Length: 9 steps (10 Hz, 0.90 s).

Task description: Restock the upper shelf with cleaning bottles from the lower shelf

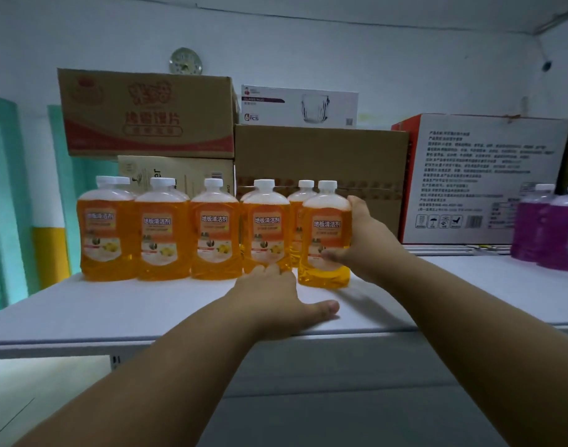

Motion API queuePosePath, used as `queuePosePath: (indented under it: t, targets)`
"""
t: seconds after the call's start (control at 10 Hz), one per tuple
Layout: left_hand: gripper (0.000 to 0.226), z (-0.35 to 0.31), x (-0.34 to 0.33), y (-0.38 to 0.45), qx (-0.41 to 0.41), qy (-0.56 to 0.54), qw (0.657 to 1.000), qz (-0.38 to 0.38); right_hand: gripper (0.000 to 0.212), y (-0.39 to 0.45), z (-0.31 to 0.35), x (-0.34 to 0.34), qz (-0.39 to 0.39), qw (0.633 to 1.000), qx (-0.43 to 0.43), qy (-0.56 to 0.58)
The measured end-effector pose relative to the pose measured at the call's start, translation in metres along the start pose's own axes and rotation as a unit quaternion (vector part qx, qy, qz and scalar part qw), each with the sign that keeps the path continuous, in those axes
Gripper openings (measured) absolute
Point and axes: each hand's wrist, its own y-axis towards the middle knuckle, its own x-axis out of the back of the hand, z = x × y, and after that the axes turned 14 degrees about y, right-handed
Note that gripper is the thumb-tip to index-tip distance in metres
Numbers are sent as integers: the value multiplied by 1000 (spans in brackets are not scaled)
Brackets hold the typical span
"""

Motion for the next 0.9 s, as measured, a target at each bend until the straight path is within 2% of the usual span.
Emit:
queuePosePath:
  t: [0.2, 0.3, 0.5, 0.8, 0.9]
  targets:
    - [105, -1, 4, -2, 1, 4, 1000, 8, 88, 21, -8, -19, -27, 1000, 6, 8]
    - [101, -1, 3, -2, 1, 5, 1000, 7, 86, 26, -11, -20, -32, 999, 4, 10]
    - [106, -2, 3, -2, -2, 4, 1000, 2, 78, 27, -15, -22, -34, 999, -7, 27]
    - [107, -3, 4, -5, 0, 1, 1000, -1, 76, 23, -19, -27, -50, 998, 3, 29]
    - [105, -3, 6, -7, 2, 3, 1000, -1, 84, 15, -12, -23, -59, 997, 18, 44]
